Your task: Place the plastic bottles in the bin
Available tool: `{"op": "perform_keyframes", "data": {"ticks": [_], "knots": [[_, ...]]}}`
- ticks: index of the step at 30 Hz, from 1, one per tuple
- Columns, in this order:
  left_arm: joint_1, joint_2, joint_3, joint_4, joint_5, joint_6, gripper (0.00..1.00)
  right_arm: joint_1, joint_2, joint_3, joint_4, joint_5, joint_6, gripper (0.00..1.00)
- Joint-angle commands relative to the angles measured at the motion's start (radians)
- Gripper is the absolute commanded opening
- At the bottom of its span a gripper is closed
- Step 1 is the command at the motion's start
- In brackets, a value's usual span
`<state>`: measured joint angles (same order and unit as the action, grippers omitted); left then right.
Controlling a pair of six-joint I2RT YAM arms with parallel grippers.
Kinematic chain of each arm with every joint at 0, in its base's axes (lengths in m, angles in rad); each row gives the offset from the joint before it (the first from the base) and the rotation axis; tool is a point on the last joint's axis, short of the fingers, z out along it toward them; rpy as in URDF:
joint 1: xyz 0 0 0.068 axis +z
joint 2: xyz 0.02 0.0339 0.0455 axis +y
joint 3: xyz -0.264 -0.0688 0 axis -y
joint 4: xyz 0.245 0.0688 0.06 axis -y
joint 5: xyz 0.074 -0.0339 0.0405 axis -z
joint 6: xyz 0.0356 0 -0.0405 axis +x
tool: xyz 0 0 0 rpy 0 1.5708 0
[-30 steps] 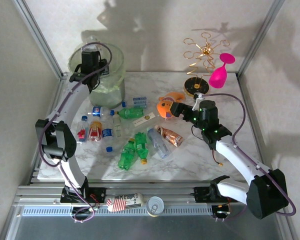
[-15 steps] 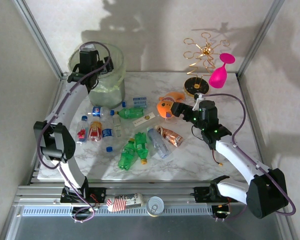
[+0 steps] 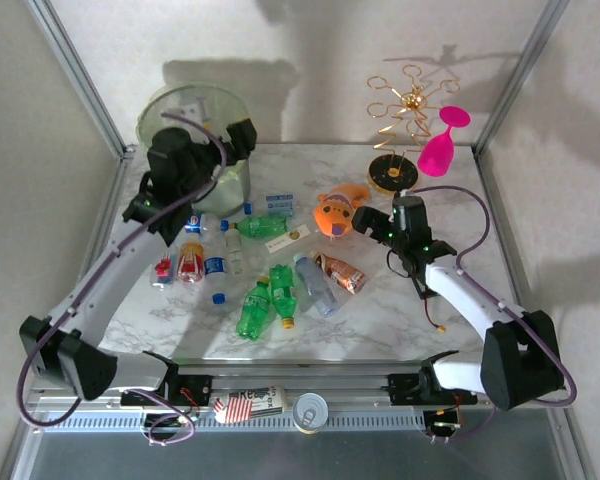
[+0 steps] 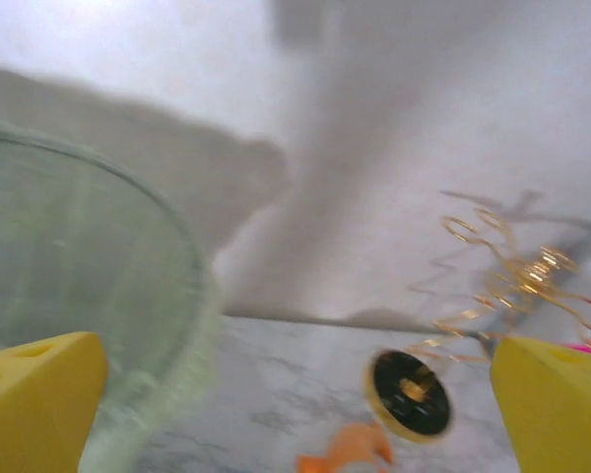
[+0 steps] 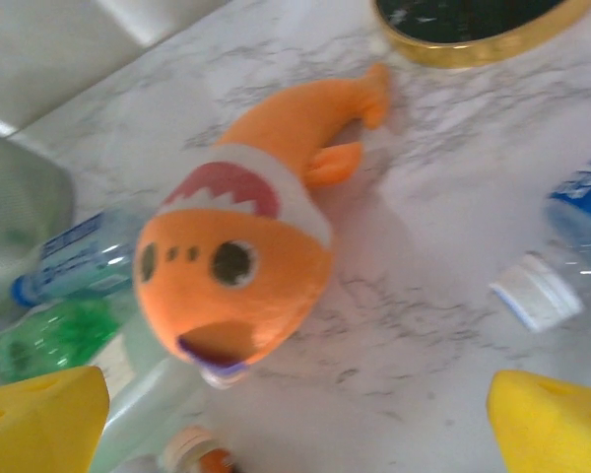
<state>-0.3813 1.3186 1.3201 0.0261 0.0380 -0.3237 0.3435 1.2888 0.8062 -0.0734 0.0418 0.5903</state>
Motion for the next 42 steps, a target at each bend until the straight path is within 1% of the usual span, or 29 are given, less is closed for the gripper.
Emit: {"op": "perform_keyframes", "data": {"ticks": [1,4,7,12,14,16,19,21,27,34,38,42], "knots": [[-0.039,-0.047,-0.14,0.189,0.051,-0.086,1.0,-0.042,0.029,0.047,-0.071,0.083,-0.006,0.99],[-0.089,-0.07,-0.275,0.335,0.078,-0.158,1.0,-0.088,0.05,0.042,-0.077,0.117,-0.003,0.99],[-0.156,-0.049,-0.383,0.455,0.099,-0.213,1.0,-0.147,0.076,0.036,-0.068,0.118,0.011,0.99],[-0.287,0.016,-0.481,0.529,0.016,-0.261,1.0,-0.23,0.118,0.027,-0.019,0.111,0.03,0.99],[-0.322,0.051,-0.509,0.567,-0.003,-0.285,1.0,-0.267,0.149,0.034,0.0,0.1,0.037,0.99],[-0.339,0.086,-0.516,0.571,-0.021,-0.311,1.0,-0.295,0.18,0.044,0.02,0.084,0.044,0.99],[-0.341,0.124,-0.525,0.554,-0.039,-0.36,1.0,-0.33,0.229,0.067,0.04,0.052,0.058,0.99],[-0.34,0.131,-0.532,0.552,-0.049,-0.369,1.0,-0.345,0.259,0.074,0.067,0.036,0.07,0.99],[-0.338,0.132,-0.511,0.495,-0.062,-0.318,1.0,-0.385,0.35,0.094,0.161,-0.047,0.129,0.99],[-0.338,0.108,-0.531,0.48,-0.089,-0.308,1.0,-0.387,0.448,0.145,0.208,-0.07,0.154,0.99],[-0.338,0.087,-0.55,0.476,-0.102,-0.31,1.0,-0.387,0.502,0.181,0.199,-0.081,0.162,0.99],[-0.338,0.062,-0.579,0.477,-0.129,-0.314,1.0,-0.386,0.52,0.186,0.203,-0.084,0.167,0.97]]}}
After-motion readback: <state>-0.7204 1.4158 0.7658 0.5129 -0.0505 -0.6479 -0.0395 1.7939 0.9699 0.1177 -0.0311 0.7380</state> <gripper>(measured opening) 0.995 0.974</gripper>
